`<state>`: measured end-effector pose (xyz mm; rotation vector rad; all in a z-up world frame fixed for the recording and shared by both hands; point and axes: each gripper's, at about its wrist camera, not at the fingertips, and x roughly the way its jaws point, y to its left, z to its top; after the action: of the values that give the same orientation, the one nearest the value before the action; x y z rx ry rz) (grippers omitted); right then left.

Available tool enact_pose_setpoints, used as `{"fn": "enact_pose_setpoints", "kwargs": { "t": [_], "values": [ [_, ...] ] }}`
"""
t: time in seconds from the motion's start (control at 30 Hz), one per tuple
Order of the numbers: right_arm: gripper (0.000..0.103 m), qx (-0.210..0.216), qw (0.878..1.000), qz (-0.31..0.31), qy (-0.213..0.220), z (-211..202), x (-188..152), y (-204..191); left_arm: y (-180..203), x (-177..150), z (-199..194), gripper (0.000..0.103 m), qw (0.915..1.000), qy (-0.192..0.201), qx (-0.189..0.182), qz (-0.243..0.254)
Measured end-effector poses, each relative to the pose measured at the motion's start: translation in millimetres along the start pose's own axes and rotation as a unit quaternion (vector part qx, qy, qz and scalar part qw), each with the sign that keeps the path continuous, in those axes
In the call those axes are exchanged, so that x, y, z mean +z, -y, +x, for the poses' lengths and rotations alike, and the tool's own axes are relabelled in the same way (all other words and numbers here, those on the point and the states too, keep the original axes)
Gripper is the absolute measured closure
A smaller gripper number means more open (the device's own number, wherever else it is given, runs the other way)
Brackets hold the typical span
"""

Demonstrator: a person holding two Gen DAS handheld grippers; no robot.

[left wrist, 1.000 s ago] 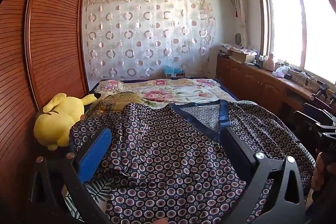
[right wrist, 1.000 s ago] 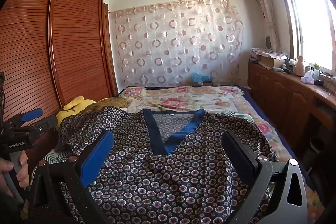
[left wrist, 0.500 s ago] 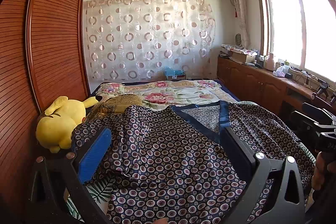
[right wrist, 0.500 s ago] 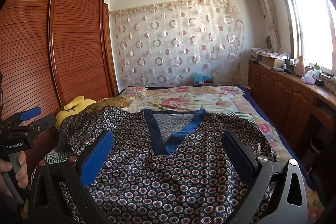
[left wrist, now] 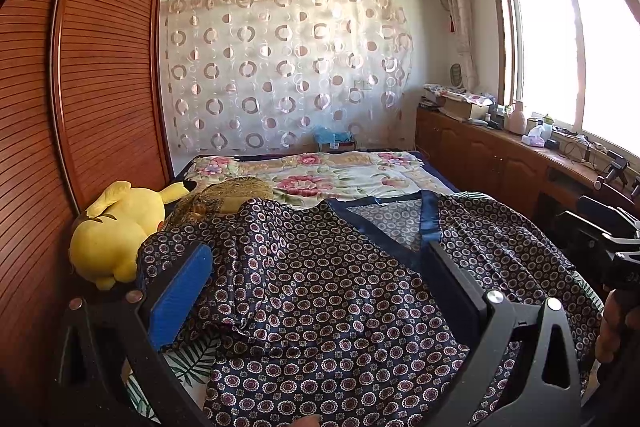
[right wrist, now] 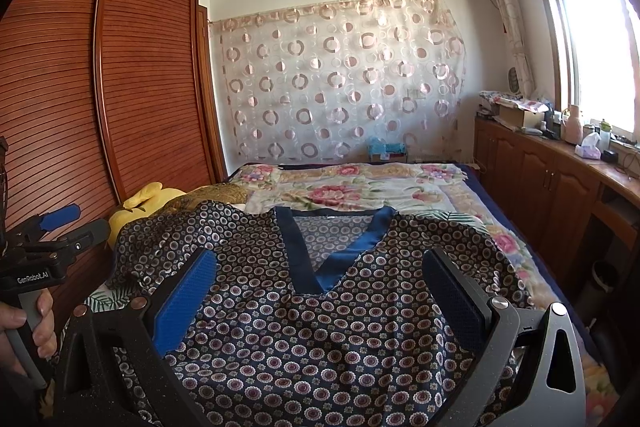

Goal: Fold small clothes

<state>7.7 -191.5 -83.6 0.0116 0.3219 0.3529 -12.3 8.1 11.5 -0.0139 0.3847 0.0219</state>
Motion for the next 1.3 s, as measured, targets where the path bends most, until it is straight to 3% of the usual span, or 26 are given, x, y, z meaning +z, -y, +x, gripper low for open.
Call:
{"fn": "enact_pose_setpoints", "kwargs": {
  "t": [1.3],
  "values": [
    [0.000, 0.004, 1.000, 0.000, -0.002, 2.2, 1.0, 0.4, -3.1, 3.3, -0.3, 0.000, 1.0000, 0.003, 0.003, 0.001]
  ]
}}
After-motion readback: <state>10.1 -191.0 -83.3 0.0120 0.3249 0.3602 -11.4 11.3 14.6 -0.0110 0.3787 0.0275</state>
